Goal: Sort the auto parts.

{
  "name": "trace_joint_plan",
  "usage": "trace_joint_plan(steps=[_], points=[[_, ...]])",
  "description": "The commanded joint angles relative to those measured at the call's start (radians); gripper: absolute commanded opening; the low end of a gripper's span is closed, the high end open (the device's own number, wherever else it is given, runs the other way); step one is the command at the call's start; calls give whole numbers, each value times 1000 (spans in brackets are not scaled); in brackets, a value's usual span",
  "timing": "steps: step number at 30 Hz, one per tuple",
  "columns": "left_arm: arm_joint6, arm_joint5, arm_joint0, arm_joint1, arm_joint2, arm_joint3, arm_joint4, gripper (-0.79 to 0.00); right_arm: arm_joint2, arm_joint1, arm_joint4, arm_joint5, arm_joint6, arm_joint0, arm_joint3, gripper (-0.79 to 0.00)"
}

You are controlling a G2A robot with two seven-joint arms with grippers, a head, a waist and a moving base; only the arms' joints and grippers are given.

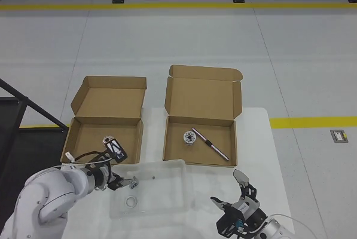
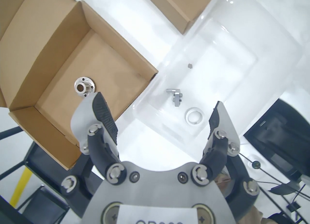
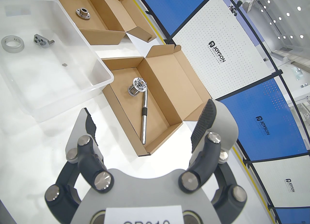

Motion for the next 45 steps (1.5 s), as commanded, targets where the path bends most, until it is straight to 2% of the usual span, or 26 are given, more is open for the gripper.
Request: trace_joint_plan(steps=[1,4,6,14,19,21,22,24,27,28,34,45], points=[[13,-12,15,1,46,-21,71,0,0,0,0,0,0,0,0,0],[4,-31,18,0,111,-19,121,0,0,0,0,0,0,0,0,0],[-15,6,6,-2,133,-8,120,0,0,0,0,0,0,0,0,0],[-15,6,6,-2,133,-8,120,0,0,0,0,0,0,0,0,0],[13,5,30,1,128,17,84,0,0,0,0,0,0,0,0,0],[3,7,40,3,138,4,100,-157,0,0,0,0,0,0,0,0],[-4,11,46,4,144,-3,110,-209,0,0,0,0,0,0,0,0],[-19,13,54,6,159,-15,128,-252,0,0,0,0,0,0,0,0],[-34,29,52,6,177,-10,157,-434,0,0,0,0,0,0,0,0],[-30,34,47,6,183,-1,160,-446,0,0,0,0,0,0,0,0],[-14,81,-3,1,230,83,203,-400,0,0,0,0,0,0,0,0],[18,183,-77,-15,315,223,290,-400,0,0,0,0,0,0,0,0]])
